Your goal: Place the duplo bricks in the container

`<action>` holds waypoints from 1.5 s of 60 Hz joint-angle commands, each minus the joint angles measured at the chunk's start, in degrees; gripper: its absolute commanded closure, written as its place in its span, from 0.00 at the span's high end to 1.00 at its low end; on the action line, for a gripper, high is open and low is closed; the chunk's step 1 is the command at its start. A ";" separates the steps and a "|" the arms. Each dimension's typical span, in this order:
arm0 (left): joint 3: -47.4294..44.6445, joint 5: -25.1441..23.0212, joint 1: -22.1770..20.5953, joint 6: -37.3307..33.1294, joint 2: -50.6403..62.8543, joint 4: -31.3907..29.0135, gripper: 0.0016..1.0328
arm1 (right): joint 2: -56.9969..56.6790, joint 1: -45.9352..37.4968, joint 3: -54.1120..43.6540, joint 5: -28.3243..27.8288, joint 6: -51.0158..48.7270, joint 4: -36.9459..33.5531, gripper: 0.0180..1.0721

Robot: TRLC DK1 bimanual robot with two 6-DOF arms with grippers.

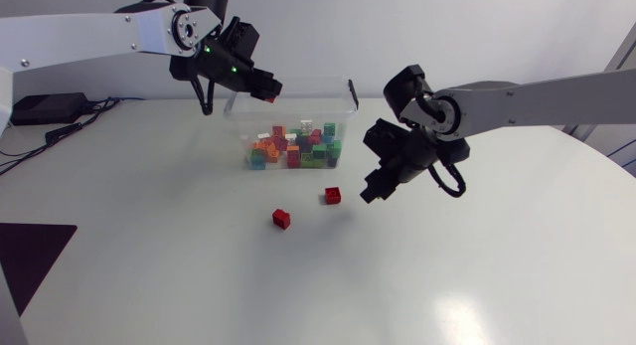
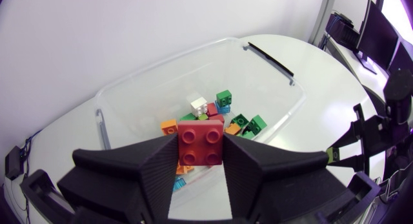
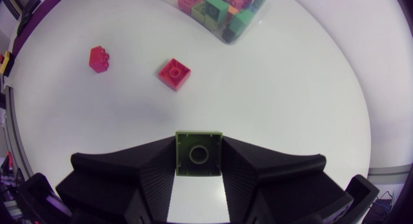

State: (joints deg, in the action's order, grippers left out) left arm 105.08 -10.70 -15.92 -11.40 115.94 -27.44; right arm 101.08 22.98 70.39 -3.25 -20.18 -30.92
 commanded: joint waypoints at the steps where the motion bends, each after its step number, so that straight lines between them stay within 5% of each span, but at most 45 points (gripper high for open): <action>1: 3.12 -0.29 0.89 3.22 2.71 2.66 0.39 | -2.02 1.28 1.86 -0.53 1.38 -1.43 0.24; 11: 1.18 2.26 2.39 6.30 3.06 11.62 0.57 | -3.78 2.77 5.64 -1.15 1.82 -3.10 0.24; 18: -1.10 2.35 2.48 5.95 1.39 15.49 0.94 | -3.87 3.91 9.15 -1.59 2.61 -3.62 0.24; 42: -25.62 2.26 -0.25 -9.87 -22.86 14.70 0.95 | 3.51 4.26 22.86 -3.26 5.68 -0.90 0.24; 52: -34.68 -3.63 0.63 -15.41 -29.46 12.76 0.95 | 8.08 3.56 27.70 -4.31 6.83 0.51 0.24; 76: -51.11 -7.05 -3.33 -21.21 -32.80 12.24 0.95 | 16.26 1.63 35.52 -5.37 9.37 6.66 0.25; 90: -54.01 -7.05 -4.91 -30.53 -31.48 10.92 0.95 | 21.27 0.84 42.20 -5.63 10.08 8.24 0.25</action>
State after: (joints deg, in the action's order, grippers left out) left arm 53.10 -17.34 -20.36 -37.41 84.36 -16.58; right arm 120.01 24.05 109.80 -8.62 -11.86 -23.73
